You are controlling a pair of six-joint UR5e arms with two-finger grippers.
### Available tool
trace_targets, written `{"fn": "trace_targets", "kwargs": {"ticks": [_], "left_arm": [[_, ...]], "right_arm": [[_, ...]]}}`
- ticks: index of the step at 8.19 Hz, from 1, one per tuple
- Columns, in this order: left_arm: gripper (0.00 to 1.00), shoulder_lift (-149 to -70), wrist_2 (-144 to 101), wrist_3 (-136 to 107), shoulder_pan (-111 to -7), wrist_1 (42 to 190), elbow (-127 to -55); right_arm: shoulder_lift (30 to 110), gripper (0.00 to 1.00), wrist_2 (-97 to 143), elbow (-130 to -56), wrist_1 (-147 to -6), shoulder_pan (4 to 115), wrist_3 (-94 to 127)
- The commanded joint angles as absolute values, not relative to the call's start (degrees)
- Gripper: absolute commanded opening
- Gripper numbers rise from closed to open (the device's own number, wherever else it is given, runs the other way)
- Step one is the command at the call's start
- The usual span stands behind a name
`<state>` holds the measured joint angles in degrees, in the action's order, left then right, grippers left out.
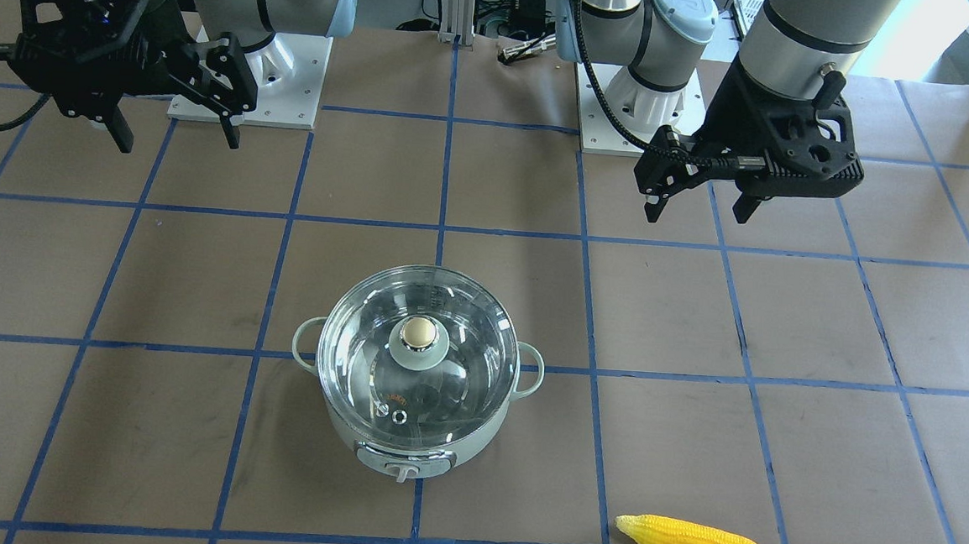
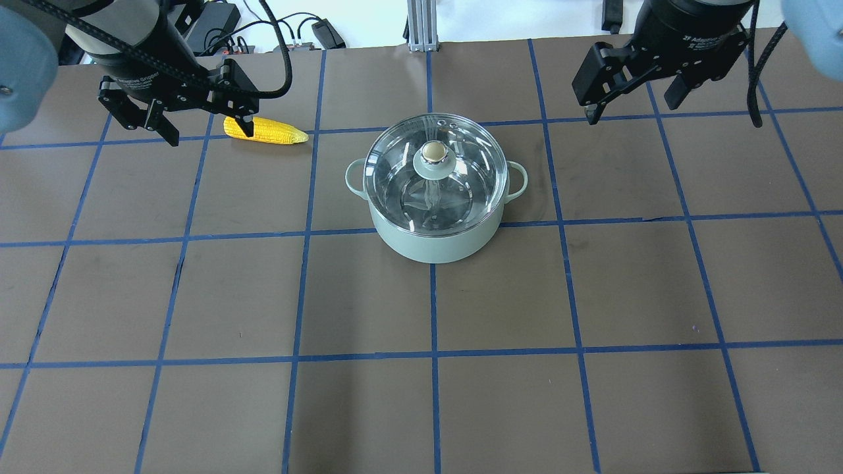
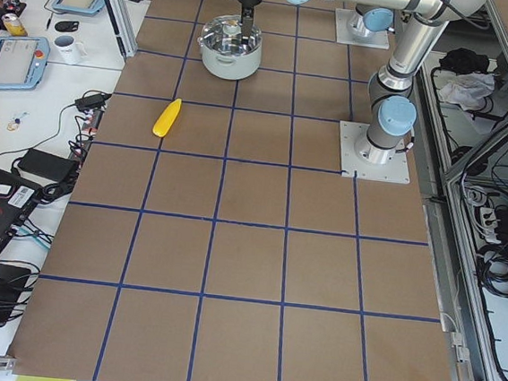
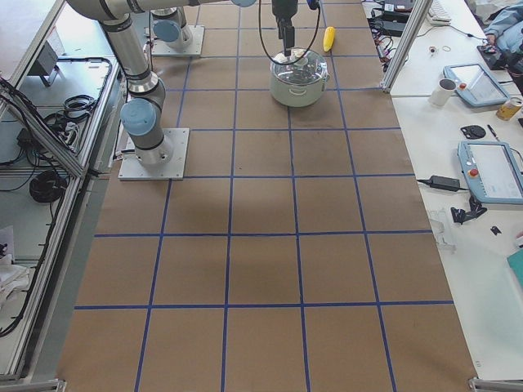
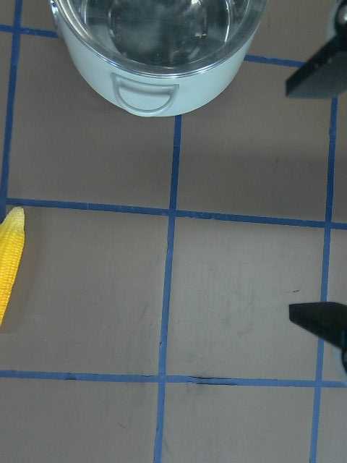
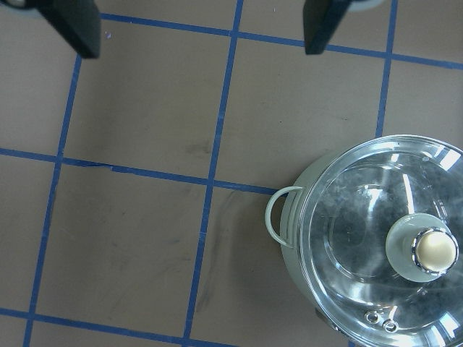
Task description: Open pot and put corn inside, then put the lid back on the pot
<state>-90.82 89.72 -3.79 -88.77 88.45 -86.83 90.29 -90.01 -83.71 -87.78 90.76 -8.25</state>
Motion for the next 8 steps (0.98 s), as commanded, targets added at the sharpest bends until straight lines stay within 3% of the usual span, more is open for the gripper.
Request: {"fn": "trace_targets", "kwargs": {"ticks": [1,4,8], "left_arm": [[1.00,-90.70,89.82,-3.78,-88.86,89.90,-86.75],[1.00,-91.23,89.04,3.60,-87.72,87.98,-86.14],[1.00,-92.02,89.91,-38.34,-87.19,79.54,-86.66]], "right_arm": [[89.74,1.00,-90.00,-83.15,-88.85,90.70,-8.26],[88.60,1.00,-91.05,-84.02,-89.65,90.70,-7.91],[76.59,1.00,-90.87,-76.65,-98.14,96.55,-1.00]]}}
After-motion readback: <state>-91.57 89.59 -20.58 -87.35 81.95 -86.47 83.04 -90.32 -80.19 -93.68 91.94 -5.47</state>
